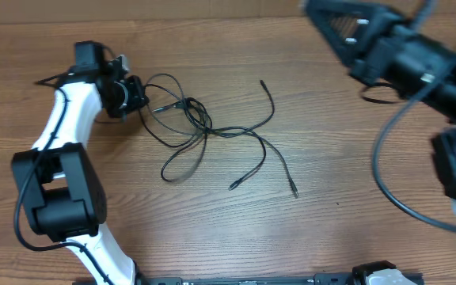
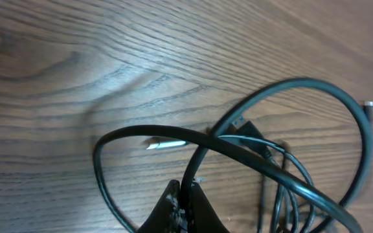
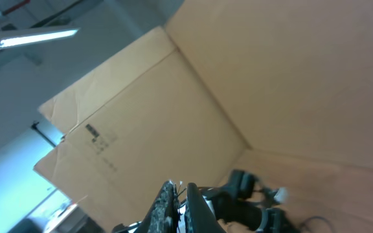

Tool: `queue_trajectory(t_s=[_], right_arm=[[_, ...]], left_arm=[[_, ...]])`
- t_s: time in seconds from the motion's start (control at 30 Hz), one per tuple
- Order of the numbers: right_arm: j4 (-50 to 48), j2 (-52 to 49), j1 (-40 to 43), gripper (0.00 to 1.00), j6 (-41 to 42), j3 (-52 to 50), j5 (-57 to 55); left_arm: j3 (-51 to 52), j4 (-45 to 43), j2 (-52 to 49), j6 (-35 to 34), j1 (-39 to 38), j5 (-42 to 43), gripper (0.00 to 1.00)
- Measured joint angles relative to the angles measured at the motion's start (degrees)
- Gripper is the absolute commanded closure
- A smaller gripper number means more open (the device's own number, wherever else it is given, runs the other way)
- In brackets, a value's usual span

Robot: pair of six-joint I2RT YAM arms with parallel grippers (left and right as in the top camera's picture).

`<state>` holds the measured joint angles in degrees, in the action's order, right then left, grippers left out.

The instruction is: Untangle cables

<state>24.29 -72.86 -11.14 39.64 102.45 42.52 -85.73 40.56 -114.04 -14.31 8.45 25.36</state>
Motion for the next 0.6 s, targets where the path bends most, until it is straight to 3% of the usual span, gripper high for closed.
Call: queue_trajectory(t_s=[0.03, 0.07, 0.1, 0.13, 0.2, 0.4, 0.6], right_arm=[[1.77, 0.55, 0.96, 0.93, -0.48, 0.31, 0.26], [4.13, 1.01, 1.92, 0.83, -1.07, 0.50, 0.48], [6.97, 1.25, 2.45, 0.61, -1.77, 0.63, 0.68], [9.14, 1.25, 2.64, 0.47, -2.32, 0.66, 0.70], [13.79, 0.81, 2.86, 0.30, -5.07, 0.66, 0.72], [27.96, -3.06, 2.89, 0.26, -13.99, 0.57, 0.57], [38.71, -8.31, 2.89, 0.27, -26.43, 0.55, 0.52]], left_arm=[[0.00, 0.15, 0.00, 0.52, 0.96, 2.64, 0.96], [0.00, 0.15, 0.00, 0.98, 1.57, 5.03, 0.96], [0.00, 0.15, 0.00, 1.33, 2.03, 7.56, 0.95], [0.00, 0.15, 0.00, 1.73, 2.29, 9.99, 0.96], [0.00, 0.42, 0.00, 2.73, 2.43, 14.67, 0.96], [0.17, 2.45, 1.68, 5.99, 0.96, 25.03, 0.96], [0.35, 2.75, 12.63, 7.26, -2.03, 29.46, 0.96]])
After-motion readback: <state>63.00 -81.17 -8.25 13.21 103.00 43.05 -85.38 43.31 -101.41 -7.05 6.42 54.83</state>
